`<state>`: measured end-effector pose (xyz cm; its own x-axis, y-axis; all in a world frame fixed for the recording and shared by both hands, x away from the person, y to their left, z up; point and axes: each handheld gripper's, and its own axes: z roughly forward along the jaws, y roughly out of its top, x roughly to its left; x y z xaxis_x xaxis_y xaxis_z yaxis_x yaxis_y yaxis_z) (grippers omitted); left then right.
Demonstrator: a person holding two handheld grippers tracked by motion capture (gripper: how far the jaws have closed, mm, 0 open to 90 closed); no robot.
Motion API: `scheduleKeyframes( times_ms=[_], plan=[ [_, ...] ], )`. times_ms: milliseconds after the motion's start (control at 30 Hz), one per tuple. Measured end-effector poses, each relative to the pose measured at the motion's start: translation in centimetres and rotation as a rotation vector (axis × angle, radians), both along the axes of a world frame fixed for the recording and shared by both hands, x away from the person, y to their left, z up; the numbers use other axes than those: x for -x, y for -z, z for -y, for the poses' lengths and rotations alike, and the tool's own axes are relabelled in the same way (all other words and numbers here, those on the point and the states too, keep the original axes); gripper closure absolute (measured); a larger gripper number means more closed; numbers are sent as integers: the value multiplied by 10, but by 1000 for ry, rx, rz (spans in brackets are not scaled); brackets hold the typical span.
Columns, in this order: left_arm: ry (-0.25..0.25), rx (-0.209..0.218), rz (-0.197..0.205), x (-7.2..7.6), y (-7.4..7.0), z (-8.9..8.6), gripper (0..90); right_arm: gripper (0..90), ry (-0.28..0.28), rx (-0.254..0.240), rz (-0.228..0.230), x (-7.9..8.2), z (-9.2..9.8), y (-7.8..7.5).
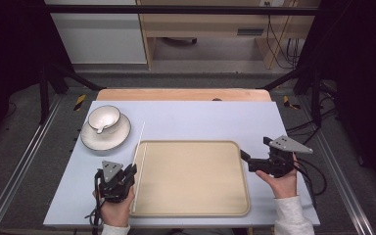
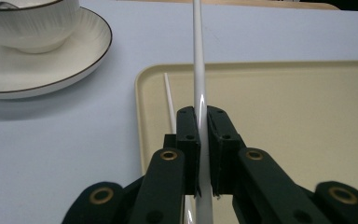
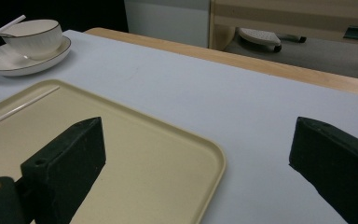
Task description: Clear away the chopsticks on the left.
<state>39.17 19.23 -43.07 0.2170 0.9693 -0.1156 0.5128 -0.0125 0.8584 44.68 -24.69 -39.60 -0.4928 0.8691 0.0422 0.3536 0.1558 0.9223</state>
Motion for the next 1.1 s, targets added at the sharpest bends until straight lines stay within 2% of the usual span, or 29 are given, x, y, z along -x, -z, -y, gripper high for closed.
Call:
scheduleKeyframes(
  times_ms=[467, 867, 1100],
  plan=[
    [-12, 42, -20, 8, 26, 11, 843, 40, -8, 8, -8, -2, -4, 3],
    [2, 16, -64, 7, 44, 24, 842, 41, -14, 22, -18, -3, -6, 5],
    [4, -2, -90, 5, 48, 28, 842, 41, -10, 21, -21, -3, -7, 6]
  ],
)
